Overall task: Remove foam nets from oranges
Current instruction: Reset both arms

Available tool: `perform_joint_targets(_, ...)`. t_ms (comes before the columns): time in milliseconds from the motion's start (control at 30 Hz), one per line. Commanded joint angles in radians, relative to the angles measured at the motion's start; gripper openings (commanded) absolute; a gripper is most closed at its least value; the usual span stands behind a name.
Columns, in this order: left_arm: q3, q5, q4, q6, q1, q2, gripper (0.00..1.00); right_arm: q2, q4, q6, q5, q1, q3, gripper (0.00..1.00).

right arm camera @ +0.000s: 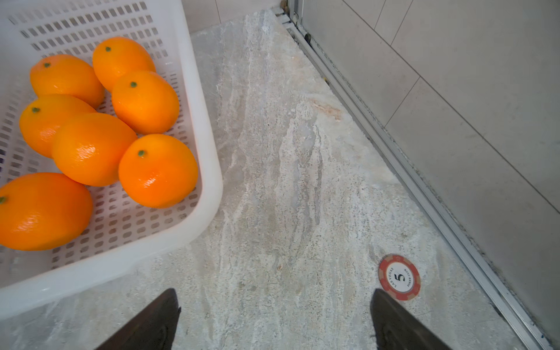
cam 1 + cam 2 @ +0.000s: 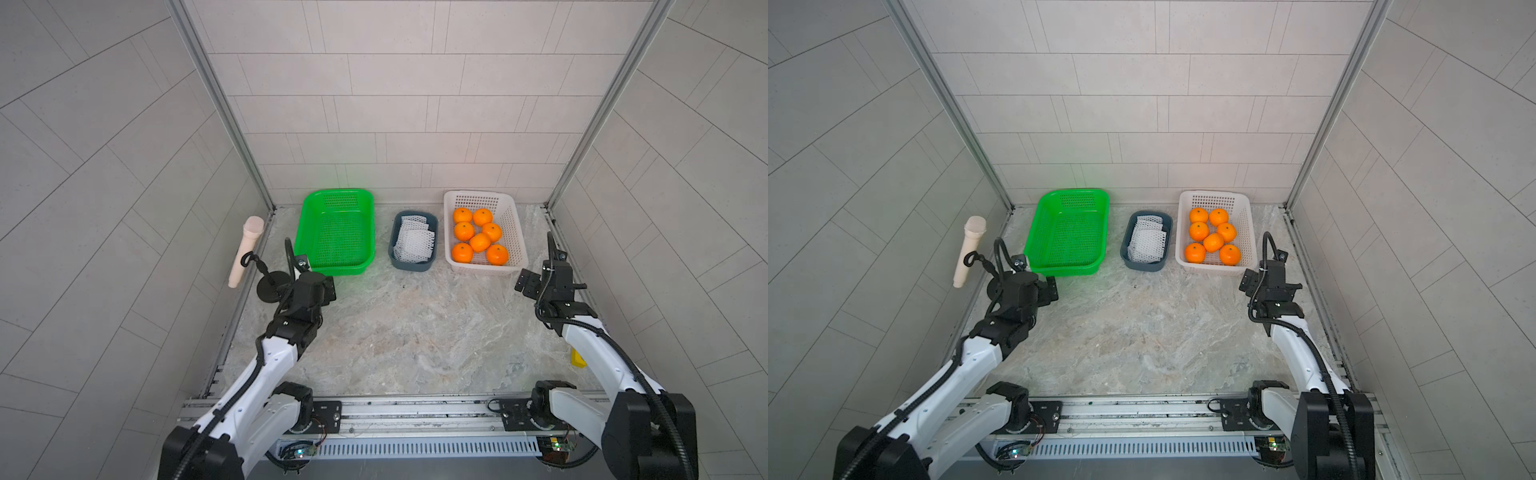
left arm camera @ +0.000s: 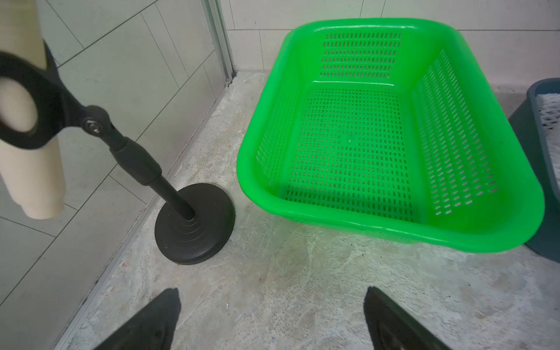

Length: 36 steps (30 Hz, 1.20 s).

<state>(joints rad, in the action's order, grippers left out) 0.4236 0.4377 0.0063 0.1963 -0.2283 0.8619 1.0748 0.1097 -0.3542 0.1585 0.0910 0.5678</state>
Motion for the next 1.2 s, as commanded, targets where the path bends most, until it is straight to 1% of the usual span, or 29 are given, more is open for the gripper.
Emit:
perform_joint_targets(0,-0.174,-0.027,0.454,-0.085,0.035,-0.045,1.00,0.017,-0.130,0.028,0.030,0.001,-0.028,1.00)
perform_joint_targets(67,-0.277,-0.015,0.640,-0.119,0.044,-0.033,1.00,0.023,-0.193,0.044,0.016,0.001,-0.058,1.00)
perform_joint_targets(100,-0.313,0.003,0.689,-0.123,0.052,-0.017,1.00,0.024,-0.225,0.052,0.011,0.001,-0.074,1.00)
perform_joint_targets(133,-0.324,0.013,0.698,-0.125,0.064,-0.005,1.00,0.022,-0.249,0.061,0.006,0.001,-0.089,0.99)
perform_joint_targets(167,-0.327,-0.009,0.693,-0.123,0.079,0.010,1.00,0.023,-0.282,0.069,-0.003,0.001,-0.108,1.00)
perform_joint_targets(267,-0.316,-0.112,0.728,-0.117,0.128,0.086,1.00,0.030,-0.379,0.088,-0.037,0.001,-0.156,0.99)
perform_joint_targets(367,-0.300,-0.176,0.838,-0.107,0.184,0.216,1.00,0.054,-0.438,0.100,-0.047,0.001,-0.176,0.99)
perform_joint_targets(500,-0.275,-0.310,1.053,-0.050,0.269,0.443,1.00,0.111,-0.501,0.112,-0.079,0.000,-0.183,0.99)
perform_joint_targets(533,-0.274,-0.349,1.125,-0.047,0.282,0.495,1.00,0.127,-0.517,0.119,-0.087,0.000,-0.183,1.00)
perform_joint_targets(600,-0.266,-0.364,1.263,-0.061,0.290,0.623,1.00,0.169,-0.563,0.126,-0.094,0.000,-0.180,0.99)
perform_joint_targets(667,-0.257,-0.395,1.332,-0.049,0.305,0.727,1.00,0.202,-0.635,0.138,-0.110,-0.002,-0.183,0.99)
perform_joint_targets(733,-0.217,-0.419,1.325,-0.054,0.306,0.775,1.00,0.240,-0.710,0.154,-0.132,-0.002,-0.182,0.99)
perform_joint_targets(767,-0.201,-0.458,1.286,-0.070,0.307,0.763,1.00,0.258,-0.699,0.166,-0.133,-0.002,-0.164,1.00)
perform_joint_targets(800,-0.183,-0.482,1.239,-0.078,0.307,0.754,1.00,0.280,-0.736,0.183,-0.132,-0.002,-0.168,0.99)
perform_joint_targets(833,-0.169,-0.489,1.217,-0.082,0.307,0.755,1.00,0.318,-0.817,0.187,-0.134,-0.002,-0.192,0.99)
perform_joint_targets(867,-0.156,-0.493,1.197,-0.084,0.307,0.759,1.00,0.355,-0.921,0.221,-0.184,-0.002,-0.215,0.99)
perform_joint_targets(900,-0.138,-0.496,1.150,-0.091,0.304,0.755,1.00,0.358,-0.901,0.255,-0.221,-0.015,-0.214,0.99)
perform_joint_targets(933,-0.106,-0.514,1.097,-0.105,0.302,0.748,1.00,0.377,-0.915,0.274,-0.190,-0.041,-0.215,0.99)
perform_joint_targets(967,-0.074,-0.545,1.048,-0.120,0.302,0.753,1.00,0.439,-0.972,0.306,-0.216,-0.051,-0.208,0.99)
perform_joint_targets(1000,-0.056,-0.557,1.016,-0.133,0.299,0.756,1.00,0.471,-0.973,0.334,-0.274,-0.054,-0.179,0.99)
perform_joint_targets(1033,-0.053,-0.553,1.001,-0.135,0.296,0.754,1.00,0.456,-0.915,0.350,-0.257,-0.071,-0.163,1.00)
perform_joint_targets(1067,-0.052,-0.551,1.004,-0.135,0.296,0.754,1.00,0.423,-0.806,0.343,-0.239,-0.076,-0.139,0.99)
perform_joint_targets(1100,-0.053,-0.551,1.005,-0.135,0.296,0.756,1.00,0.451,-0.879,0.356,-0.254,-0.079,-0.152,0.99)
perform_joint_targets(1133,-0.050,-0.549,1.001,-0.135,0.296,0.756,1.00,0.456,-0.904,0.363,-0.259,-0.078,-0.160,0.99)
perform_joint_targets(1167,-0.048,-0.545,0.996,-0.135,0.293,0.755,1.00,0.436,-0.834,0.346,-0.247,-0.079,-0.141,0.99)
